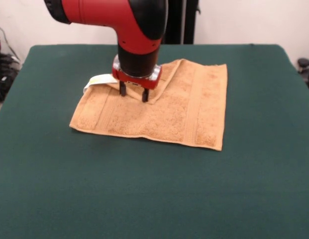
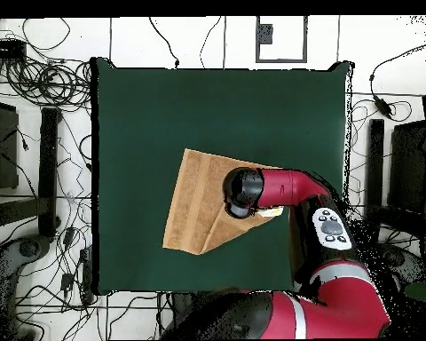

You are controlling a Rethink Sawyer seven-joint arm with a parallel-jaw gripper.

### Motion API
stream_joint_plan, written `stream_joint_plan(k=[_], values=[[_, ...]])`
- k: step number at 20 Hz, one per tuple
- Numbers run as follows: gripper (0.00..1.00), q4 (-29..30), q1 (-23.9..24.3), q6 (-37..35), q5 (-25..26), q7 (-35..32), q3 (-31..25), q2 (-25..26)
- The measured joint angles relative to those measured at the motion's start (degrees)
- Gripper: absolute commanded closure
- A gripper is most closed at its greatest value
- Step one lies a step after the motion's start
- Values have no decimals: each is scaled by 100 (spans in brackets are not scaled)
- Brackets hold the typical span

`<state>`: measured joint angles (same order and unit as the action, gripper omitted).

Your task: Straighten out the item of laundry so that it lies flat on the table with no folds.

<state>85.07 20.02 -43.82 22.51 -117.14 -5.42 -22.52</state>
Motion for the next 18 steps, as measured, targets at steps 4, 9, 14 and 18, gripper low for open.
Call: stream_joint_plan(k=[4,9,14,18], values=[[0,-143,4,-249,-32,0,-22,68],[0,-232,83,-463,-30,0,-118,111],[0,-236,280,-575,-30,0,-285,123],[0,-236,392,-669,-26,0,-355,128]])
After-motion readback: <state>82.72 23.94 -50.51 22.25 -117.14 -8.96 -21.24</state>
